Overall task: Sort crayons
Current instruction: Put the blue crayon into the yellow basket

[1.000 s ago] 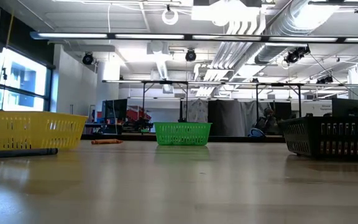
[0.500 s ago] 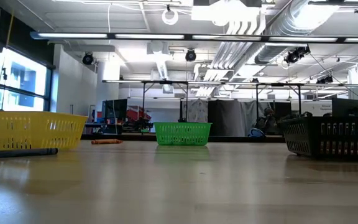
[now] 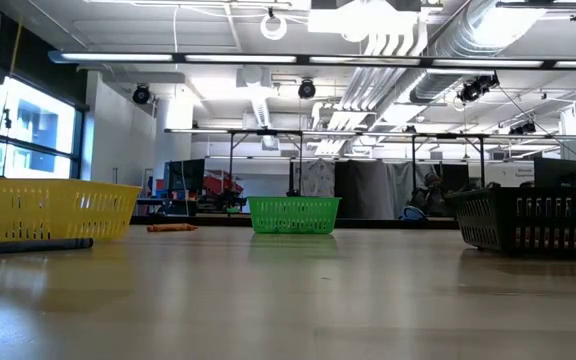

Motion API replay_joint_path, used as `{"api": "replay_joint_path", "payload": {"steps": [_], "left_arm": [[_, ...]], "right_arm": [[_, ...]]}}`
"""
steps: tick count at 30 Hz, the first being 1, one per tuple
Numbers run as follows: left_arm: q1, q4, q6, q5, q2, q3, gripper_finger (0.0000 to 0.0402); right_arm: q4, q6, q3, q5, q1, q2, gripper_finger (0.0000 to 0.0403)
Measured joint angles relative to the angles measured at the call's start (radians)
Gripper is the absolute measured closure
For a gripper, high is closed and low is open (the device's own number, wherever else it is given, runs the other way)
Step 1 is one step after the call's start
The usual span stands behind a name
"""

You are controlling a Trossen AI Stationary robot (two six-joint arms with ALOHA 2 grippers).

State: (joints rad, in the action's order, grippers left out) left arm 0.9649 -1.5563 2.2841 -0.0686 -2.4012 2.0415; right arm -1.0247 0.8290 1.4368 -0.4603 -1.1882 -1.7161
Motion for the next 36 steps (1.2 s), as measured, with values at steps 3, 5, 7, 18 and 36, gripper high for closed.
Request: {"api": "replay_joint_path", "payload": {"steps": [3, 5, 7, 18, 36], "left_arm": [[-0.006, 0.008, 0.001, -0.026, 0.0, 0.0, 0.0257], [-0.01, 0.008, 0.009, -0.032, 0.0, 0.0, 0.0257], [-0.012, 0.008, 0.011, -0.034, 0.0, 0.0, 0.0257], [-0.02, 0.105, 0.026, -0.019, 0.003, -0.099, 0.0257], [-0.025, 0.234, 0.017, 0.014, 0.023, -0.206, 0.0363]], "right_arm": [[-0.009, 0.0, 0.0, 0.0, 0.014, 0.0, 0.032], [-0.011, 0.0, 0.0, 0.004, 0.02, 0.0, 0.032], [-0.012, 0.0, 0.0, 0.008, 0.023, 0.0, 0.032], [-0.011, 0.0, 0.0, 0.008, 0.023, 0.0, 0.032], [-0.007, 0.011, 0.0, 0.038, 0.023, 0.0, 0.032]]}}
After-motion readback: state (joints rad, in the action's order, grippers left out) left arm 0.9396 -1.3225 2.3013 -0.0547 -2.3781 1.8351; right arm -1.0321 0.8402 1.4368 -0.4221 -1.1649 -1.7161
